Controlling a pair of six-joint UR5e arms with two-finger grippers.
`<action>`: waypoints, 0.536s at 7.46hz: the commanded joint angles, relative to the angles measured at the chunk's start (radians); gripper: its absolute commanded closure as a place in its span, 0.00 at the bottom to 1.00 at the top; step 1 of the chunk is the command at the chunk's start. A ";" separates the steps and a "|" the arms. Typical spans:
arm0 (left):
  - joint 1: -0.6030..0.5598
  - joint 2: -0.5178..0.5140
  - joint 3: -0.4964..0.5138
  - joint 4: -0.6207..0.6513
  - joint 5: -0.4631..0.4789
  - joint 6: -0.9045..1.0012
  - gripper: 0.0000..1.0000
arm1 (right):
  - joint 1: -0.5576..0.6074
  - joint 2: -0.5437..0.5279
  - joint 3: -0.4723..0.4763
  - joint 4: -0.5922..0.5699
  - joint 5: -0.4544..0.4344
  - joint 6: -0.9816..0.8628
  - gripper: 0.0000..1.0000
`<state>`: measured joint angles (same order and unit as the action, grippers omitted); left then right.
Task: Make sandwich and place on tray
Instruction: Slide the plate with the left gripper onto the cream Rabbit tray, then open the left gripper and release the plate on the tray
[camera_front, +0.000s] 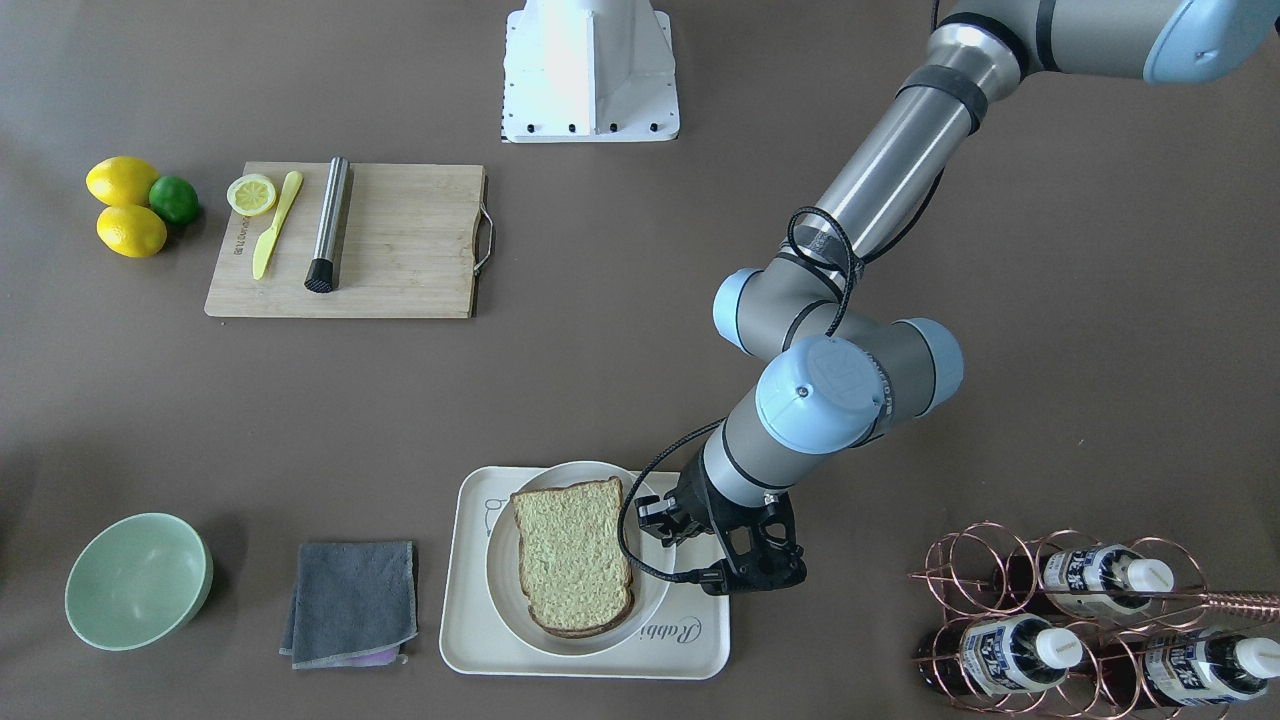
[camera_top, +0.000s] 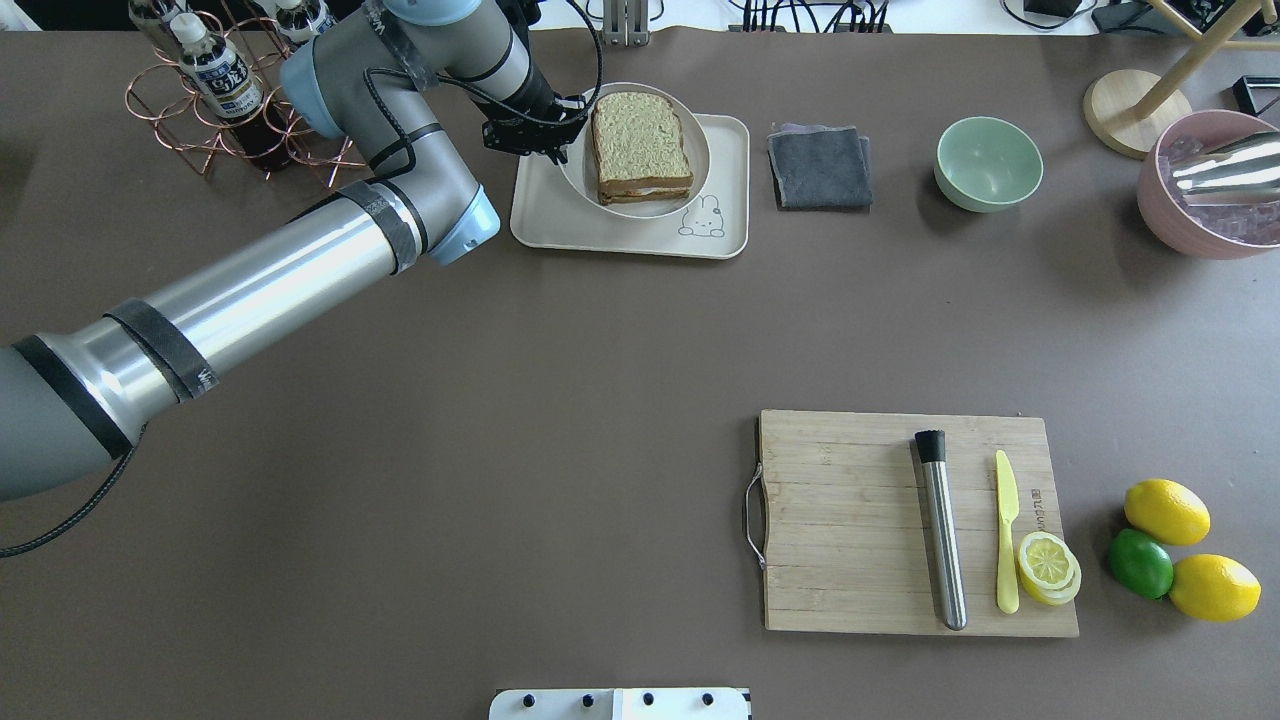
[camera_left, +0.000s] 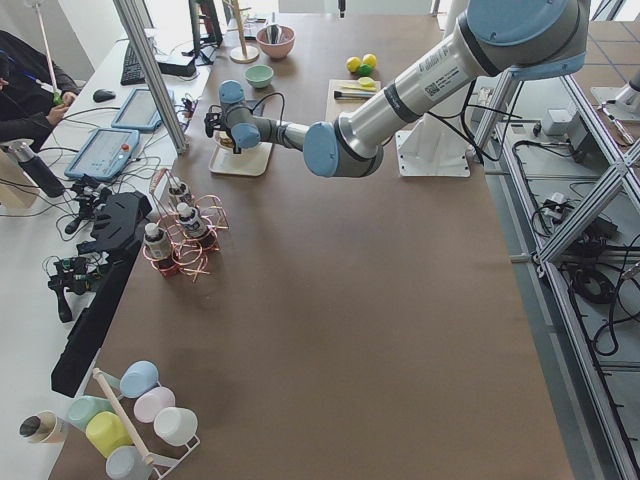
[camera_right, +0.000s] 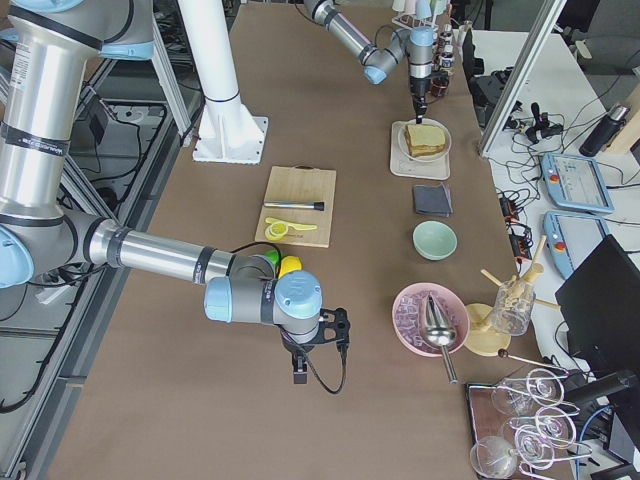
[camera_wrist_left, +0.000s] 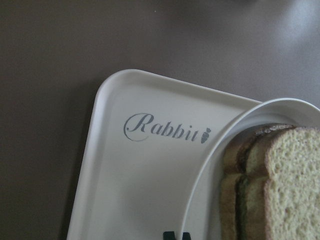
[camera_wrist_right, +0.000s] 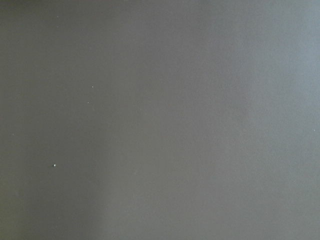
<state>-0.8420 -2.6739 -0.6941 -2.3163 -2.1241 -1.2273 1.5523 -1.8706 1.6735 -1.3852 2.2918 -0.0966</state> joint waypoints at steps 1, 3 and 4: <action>0.000 -0.008 0.025 -0.015 0.035 0.000 0.56 | 0.002 0.002 0.000 0.000 0.002 0.002 0.00; 0.000 -0.011 0.025 -0.025 0.047 0.000 0.01 | 0.002 0.002 0.000 0.000 0.002 0.002 0.00; 0.000 -0.011 0.024 -0.028 0.049 0.000 0.01 | 0.002 0.002 0.000 0.000 0.002 0.002 0.00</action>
<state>-0.8422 -2.6836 -0.6696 -2.3384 -2.0803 -1.2273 1.5539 -1.8685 1.6736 -1.3852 2.2932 -0.0953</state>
